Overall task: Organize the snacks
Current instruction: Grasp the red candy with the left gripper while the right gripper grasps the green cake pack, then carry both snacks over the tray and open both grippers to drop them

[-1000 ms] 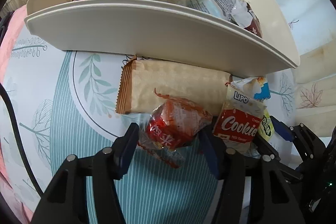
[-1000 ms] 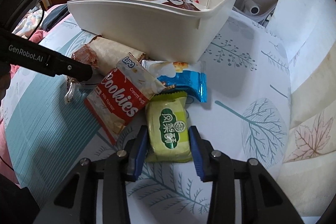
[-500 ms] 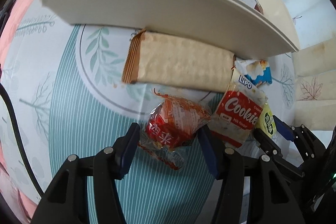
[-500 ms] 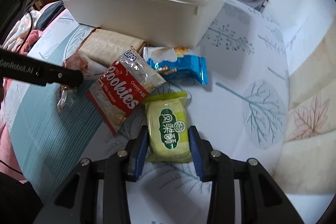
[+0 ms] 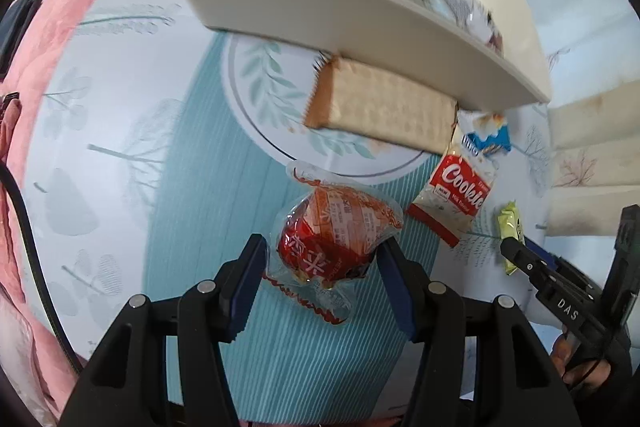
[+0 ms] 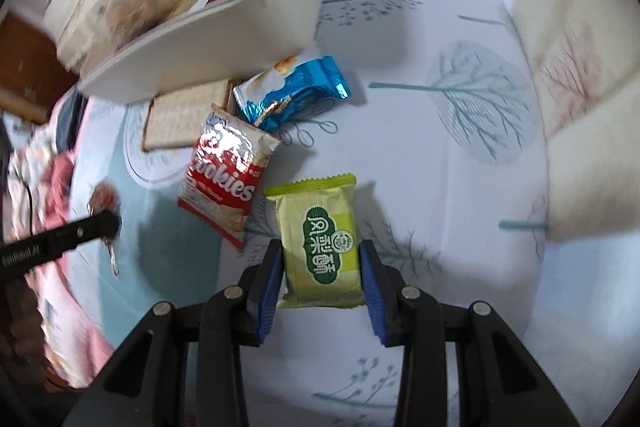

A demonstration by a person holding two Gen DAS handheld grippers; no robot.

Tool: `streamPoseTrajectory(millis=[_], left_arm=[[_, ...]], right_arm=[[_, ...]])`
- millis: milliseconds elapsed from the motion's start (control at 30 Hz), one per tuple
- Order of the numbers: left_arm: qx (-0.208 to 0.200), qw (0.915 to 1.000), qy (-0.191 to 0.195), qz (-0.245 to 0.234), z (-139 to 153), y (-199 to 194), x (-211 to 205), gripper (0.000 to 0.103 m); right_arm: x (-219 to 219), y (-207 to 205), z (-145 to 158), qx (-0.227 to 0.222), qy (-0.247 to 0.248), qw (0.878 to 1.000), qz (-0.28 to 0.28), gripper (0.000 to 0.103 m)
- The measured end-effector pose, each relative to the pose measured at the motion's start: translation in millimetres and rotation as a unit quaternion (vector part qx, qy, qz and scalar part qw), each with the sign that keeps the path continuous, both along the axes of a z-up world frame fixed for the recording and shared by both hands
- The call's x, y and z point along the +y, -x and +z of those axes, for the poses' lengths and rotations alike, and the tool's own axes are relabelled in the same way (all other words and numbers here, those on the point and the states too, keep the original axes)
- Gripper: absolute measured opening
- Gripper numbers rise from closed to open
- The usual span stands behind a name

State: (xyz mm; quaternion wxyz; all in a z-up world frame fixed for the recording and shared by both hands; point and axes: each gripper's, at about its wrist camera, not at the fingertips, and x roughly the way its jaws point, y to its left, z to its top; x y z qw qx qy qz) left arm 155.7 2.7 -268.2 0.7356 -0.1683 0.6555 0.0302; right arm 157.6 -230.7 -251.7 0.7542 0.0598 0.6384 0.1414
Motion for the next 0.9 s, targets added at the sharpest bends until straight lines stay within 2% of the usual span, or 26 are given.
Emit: streamPoseTrajectory(millis=[233, 400, 633, 900], left_arm=[[-0.044, 0.9990, -0.003, -0.008, 55.8, -4.9, 36.4, 0.056], [-0.063, 0.9978, 0.004, -0.018, 89.4, -12.9, 70.1, 0.056], [-0.088, 0.9946, 0.009, -0.053, 127.5, -34.1, 105.8, 0.056], [-0.118, 0.9883, 0.011, -0.096, 151.7, -72.1, 134.7, 0.056]], right_arm=[[1.8, 4.0, 31.9, -0.018, -0.006, 0.999, -0.044, 0.038], [20.3, 1.7, 53.4, -0.040, -0.001, 0.997, -0.059, 0.038], [55.5, -4.6, 84.4, -0.069, 0.008, 0.995, -0.076, 0.038], [102.0, -19.4, 113.3, -0.115, 0.006, 0.987, -0.108, 0.038]])
